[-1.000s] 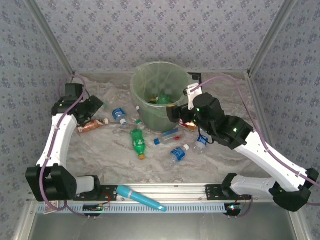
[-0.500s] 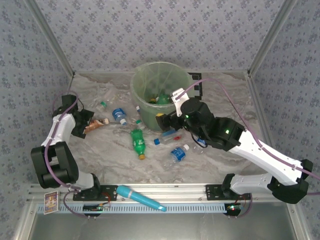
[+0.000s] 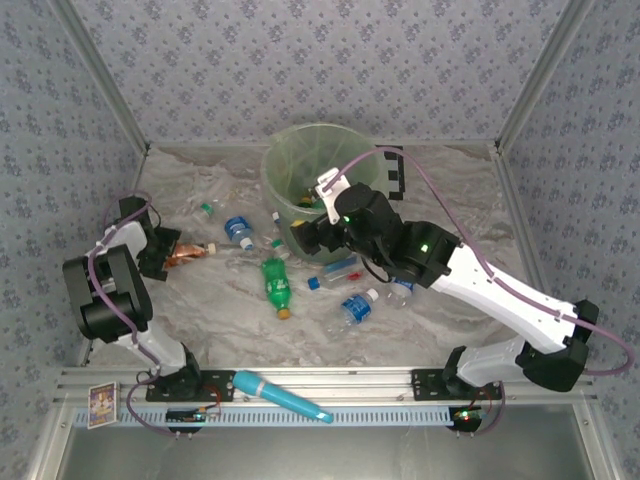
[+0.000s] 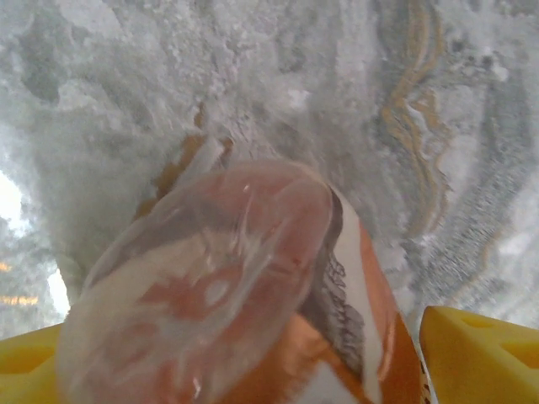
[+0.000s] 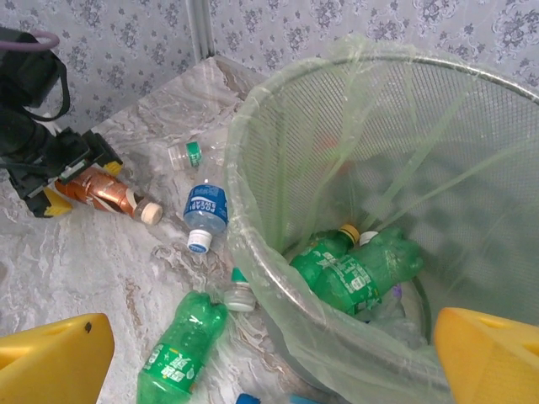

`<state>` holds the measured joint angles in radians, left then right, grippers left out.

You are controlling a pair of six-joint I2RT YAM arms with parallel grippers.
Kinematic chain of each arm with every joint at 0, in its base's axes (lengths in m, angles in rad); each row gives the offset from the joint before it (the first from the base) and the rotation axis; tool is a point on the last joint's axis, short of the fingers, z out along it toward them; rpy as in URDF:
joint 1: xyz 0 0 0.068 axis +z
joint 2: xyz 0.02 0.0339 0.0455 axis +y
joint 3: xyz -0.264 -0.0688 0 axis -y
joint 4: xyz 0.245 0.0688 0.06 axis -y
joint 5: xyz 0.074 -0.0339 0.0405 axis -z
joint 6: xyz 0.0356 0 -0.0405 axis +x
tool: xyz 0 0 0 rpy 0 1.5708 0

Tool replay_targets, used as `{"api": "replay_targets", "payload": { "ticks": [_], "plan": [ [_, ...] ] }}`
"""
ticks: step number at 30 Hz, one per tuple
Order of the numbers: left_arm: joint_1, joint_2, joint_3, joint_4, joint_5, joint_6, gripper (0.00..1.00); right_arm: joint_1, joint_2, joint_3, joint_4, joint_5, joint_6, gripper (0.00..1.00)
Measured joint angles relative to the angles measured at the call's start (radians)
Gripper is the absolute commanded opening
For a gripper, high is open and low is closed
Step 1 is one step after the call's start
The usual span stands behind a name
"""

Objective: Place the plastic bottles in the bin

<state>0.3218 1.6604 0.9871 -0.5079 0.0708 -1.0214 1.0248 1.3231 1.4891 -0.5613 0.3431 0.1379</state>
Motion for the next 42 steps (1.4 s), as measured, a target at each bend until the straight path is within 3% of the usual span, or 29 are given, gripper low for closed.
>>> {"api": "replay_targets", "payload": {
  "ticks": [2,8,19,29,34,42],
  "plan": [
    [0.006,0.021,0.0,0.012,0.01,0.004,0.82,-0.002,0.018,0.016,0.0,0.0,-0.001,0.99],
    [0.012,0.049,0.026,0.013,0.024,0.022,0.6,-0.012,0.045,0.031,-0.001,-0.004,-0.001,0.99],
    [0.012,0.004,0.043,0.03,0.082,0.081,0.57,-0.034,0.077,0.057,0.05,0.029,0.012,1.0],
    [0.008,-0.256,0.064,-0.002,0.145,0.154,0.57,-0.081,0.129,0.114,0.085,0.099,0.06,1.0],
    [-0.076,-0.357,0.093,-0.022,0.158,0.189,0.57,-0.098,0.218,0.227,0.073,0.131,0.085,1.0],
    [-0.259,-0.384,0.229,-0.103,0.174,0.216,0.57,-0.085,0.434,0.586,-0.108,0.196,0.137,1.0]
  ]
}}
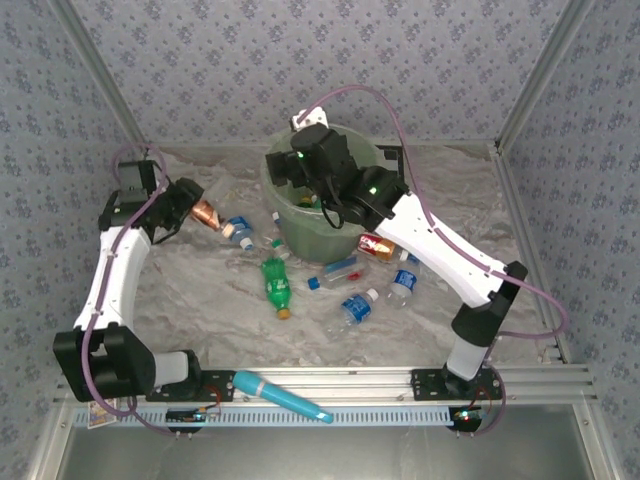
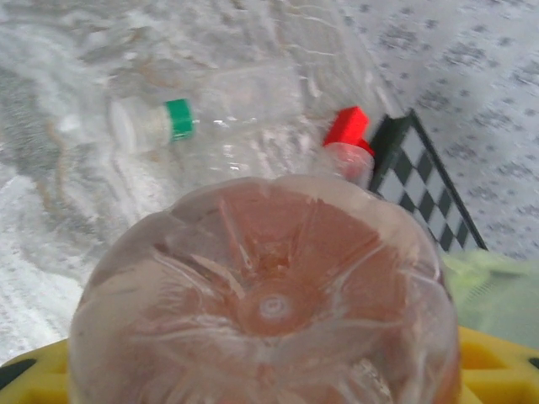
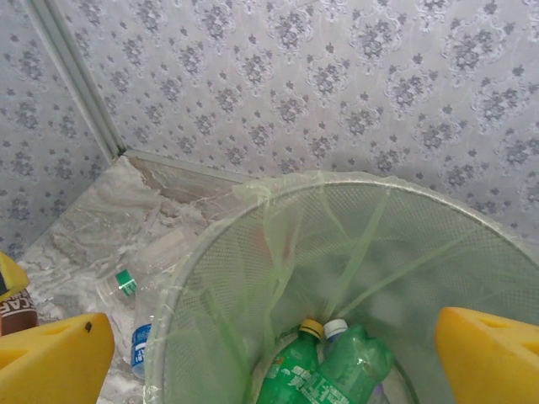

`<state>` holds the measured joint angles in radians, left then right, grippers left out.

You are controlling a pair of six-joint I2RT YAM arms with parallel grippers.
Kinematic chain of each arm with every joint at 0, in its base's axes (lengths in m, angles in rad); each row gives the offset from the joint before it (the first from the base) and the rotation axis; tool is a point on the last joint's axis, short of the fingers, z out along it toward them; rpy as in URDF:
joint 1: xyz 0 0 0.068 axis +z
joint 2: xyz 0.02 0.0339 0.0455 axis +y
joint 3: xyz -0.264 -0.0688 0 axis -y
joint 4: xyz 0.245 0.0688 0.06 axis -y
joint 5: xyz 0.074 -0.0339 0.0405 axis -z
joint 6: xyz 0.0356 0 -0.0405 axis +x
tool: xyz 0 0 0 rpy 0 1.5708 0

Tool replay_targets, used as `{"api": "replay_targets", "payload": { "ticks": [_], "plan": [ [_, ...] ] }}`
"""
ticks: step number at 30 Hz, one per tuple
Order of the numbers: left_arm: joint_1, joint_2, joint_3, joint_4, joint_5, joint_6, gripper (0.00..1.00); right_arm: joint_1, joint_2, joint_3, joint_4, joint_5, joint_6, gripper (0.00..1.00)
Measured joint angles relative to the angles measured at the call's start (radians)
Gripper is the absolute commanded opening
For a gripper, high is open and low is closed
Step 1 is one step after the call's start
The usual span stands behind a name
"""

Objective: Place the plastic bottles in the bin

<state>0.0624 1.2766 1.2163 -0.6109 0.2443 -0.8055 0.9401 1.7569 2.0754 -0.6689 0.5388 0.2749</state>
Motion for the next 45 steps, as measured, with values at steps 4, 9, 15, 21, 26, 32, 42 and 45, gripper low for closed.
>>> {"api": "replay_targets", "payload": {
  "ticks": [4,9,15,21,26,32,42,45],
  "plan": [
    [-0.058,0.026,0.143,-0.043,-0.005,0.034,0.57,0.033,0.012,0.056,-0.063,0.039,0.016,0.99],
    [-0.11,0.053,0.267,-0.1,-0.035,0.08,0.57,0.05,0.011,0.095,-0.122,0.063,0.025,1.0],
    [-0.151,0.047,0.314,-0.121,-0.129,0.132,0.53,0.016,-0.039,0.039,-0.14,0.059,0.008,0.99],
    [-0.28,0.032,0.373,-0.119,-0.254,0.17,0.51,-0.112,-0.192,-0.126,-0.127,-0.05,-0.021,1.0],
    [-0.446,0.04,0.489,-0.12,-0.344,0.188,0.51,-0.242,-0.367,-0.29,-0.095,-0.156,-0.021,1.0],
    [-0.6,0.121,0.641,-0.095,-0.409,0.228,0.52,-0.305,-0.486,-0.367,-0.073,-0.239,-0.025,1.0],
    [-0.727,0.463,1.035,-0.206,-0.496,0.521,0.52,-0.317,-0.562,-0.447,-0.063,-0.271,-0.025,1.0],
    [-0.744,0.552,1.145,-0.256,-0.546,0.613,0.54,-0.319,-0.58,-0.453,-0.063,-0.269,-0.024,1.0]
  ]
}}
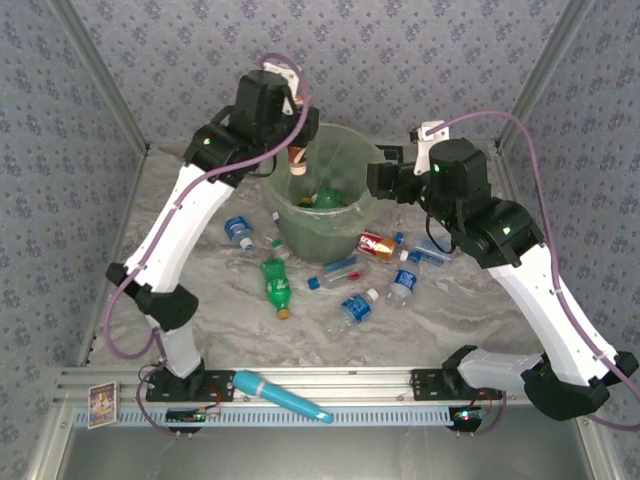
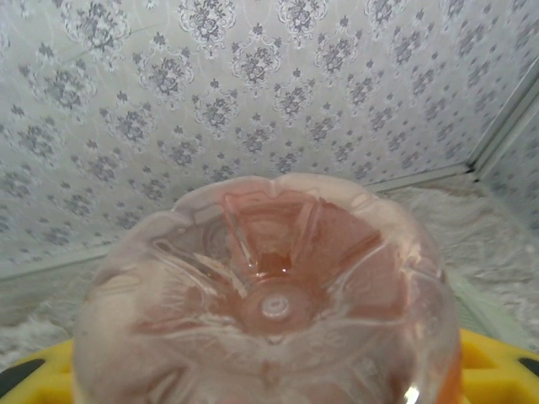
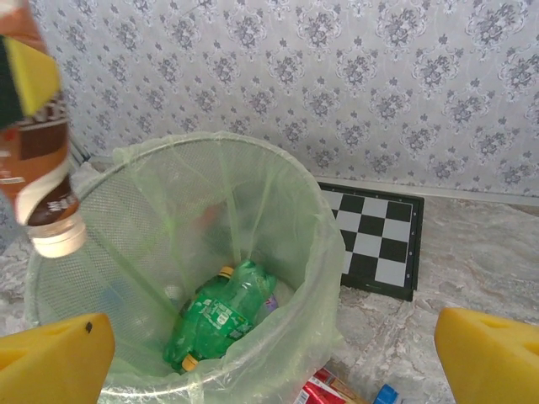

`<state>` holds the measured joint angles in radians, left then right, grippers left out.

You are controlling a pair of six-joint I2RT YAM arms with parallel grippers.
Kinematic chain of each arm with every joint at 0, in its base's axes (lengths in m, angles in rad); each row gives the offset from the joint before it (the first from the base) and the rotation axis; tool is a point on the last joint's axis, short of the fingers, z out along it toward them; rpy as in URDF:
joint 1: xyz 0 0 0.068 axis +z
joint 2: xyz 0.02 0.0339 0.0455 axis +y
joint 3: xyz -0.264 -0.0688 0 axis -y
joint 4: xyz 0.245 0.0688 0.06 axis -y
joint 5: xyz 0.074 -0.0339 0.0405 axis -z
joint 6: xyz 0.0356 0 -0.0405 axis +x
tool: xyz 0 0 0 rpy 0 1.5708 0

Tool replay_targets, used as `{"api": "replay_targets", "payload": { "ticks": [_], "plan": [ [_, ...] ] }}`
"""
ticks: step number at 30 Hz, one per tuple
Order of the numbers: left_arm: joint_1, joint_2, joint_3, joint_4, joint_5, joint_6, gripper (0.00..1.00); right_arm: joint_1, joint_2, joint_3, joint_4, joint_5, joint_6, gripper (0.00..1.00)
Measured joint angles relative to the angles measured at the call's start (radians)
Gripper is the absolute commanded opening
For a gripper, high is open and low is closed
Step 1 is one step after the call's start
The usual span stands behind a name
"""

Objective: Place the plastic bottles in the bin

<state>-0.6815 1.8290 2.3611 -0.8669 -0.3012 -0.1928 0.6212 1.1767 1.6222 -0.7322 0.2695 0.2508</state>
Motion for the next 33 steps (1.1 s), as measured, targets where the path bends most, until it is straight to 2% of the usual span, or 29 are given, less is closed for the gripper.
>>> {"api": "replay_targets", "payload": {
  "ticks": [4,9,14,18,27,33],
  "plan": [
    [-0.011,0.087,0.084,-0.062,-0.066,0.087,0.55,0.0,-0.025,-0.005,0.0,0.004,0.004,0.99],
    [-0.013,0.134,0.092,-0.124,-0.129,0.134,0.56,0.0,-0.044,-0.023,-0.001,0.008,0.016,1.0],
    [-0.013,0.137,0.091,-0.143,-0.158,0.152,0.75,0.0,-0.044,-0.036,-0.001,0.01,0.026,1.0],
    [-0.013,0.137,0.078,-0.145,-0.161,0.145,0.96,0.0,-0.042,-0.036,-0.001,0.011,0.026,1.0],
    [-0.013,0.087,-0.03,-0.129,-0.141,0.077,1.0,-0.022,-0.023,-0.037,-0.001,0.002,0.031,0.99],
    [-0.013,-0.013,-0.102,-0.094,-0.093,0.02,1.0,-0.127,-0.012,-0.052,-0.017,-0.031,0.086,1.0]
  ]
}}
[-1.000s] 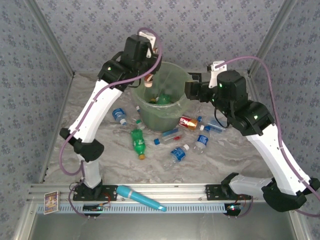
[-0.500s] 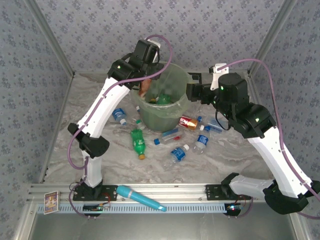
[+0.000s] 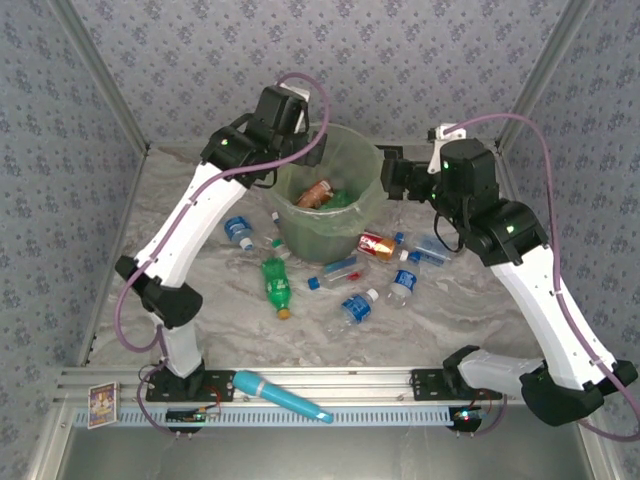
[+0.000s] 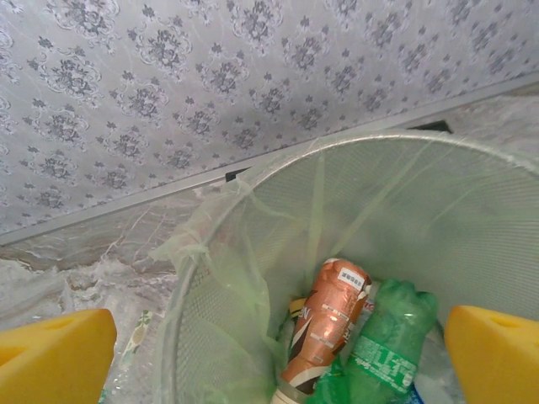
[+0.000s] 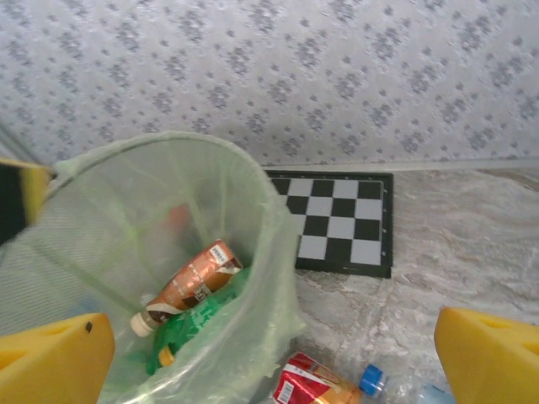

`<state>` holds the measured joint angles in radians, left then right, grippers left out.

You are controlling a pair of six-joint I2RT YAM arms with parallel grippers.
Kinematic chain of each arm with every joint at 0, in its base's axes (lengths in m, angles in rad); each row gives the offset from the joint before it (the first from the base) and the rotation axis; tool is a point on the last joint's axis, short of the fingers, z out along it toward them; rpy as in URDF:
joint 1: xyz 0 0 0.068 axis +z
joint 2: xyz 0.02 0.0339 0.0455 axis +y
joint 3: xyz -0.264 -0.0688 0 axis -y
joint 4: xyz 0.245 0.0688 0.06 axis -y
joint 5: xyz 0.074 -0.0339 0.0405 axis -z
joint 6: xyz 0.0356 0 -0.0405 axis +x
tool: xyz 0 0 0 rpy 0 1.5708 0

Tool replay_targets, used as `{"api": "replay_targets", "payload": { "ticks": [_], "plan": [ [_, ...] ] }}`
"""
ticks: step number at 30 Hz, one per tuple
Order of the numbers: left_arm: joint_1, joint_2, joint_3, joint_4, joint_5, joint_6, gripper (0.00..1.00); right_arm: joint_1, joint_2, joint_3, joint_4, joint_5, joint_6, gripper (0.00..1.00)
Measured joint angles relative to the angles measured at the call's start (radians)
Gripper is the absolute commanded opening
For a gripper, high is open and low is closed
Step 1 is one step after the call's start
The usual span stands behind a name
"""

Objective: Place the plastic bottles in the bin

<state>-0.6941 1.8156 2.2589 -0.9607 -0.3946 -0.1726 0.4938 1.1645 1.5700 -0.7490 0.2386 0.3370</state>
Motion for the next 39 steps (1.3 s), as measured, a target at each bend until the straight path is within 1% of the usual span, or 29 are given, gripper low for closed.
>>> {"api": "replay_targets", "payload": {
  "ticks": [3,6,13,16,22,30,35,39],
  "plan": [
    [0.0,-0.068,-0.067,0.034,0.03,-0.034,1.0,-0.083,0.014,-0.019,-0.024,-0.037,0.051,1.0],
    [0.0,-0.147,-0.174,0.077,0.065,-0.071,1.0,-0.176,0.027,-0.065,-0.041,-0.089,0.107,0.99],
    [0.01,-0.287,-0.414,0.16,0.125,-0.156,1.0,-0.413,0.071,-0.223,-0.055,-0.284,0.261,1.0],
    [0.023,-0.332,-0.498,0.184,0.142,-0.188,1.0,-0.476,0.101,-0.272,-0.072,-0.343,0.331,1.0],
    [0.055,-0.407,-0.603,0.212,0.164,-0.238,1.0,-0.497,0.149,-0.343,-0.087,-0.422,0.461,1.0],
    [0.085,-0.492,-0.676,0.234,0.171,-0.268,1.0,-0.503,0.228,-0.468,-0.05,-0.49,0.612,0.99],
    [0.099,-0.515,-0.696,0.24,0.175,-0.275,1.0,-0.512,0.279,-0.541,0.014,-0.539,0.71,0.99],
    [0.106,-0.522,-0.704,0.24,0.178,-0.275,1.0,-0.526,0.333,-0.547,0.071,-0.552,0.756,1.0]
  ]
}}
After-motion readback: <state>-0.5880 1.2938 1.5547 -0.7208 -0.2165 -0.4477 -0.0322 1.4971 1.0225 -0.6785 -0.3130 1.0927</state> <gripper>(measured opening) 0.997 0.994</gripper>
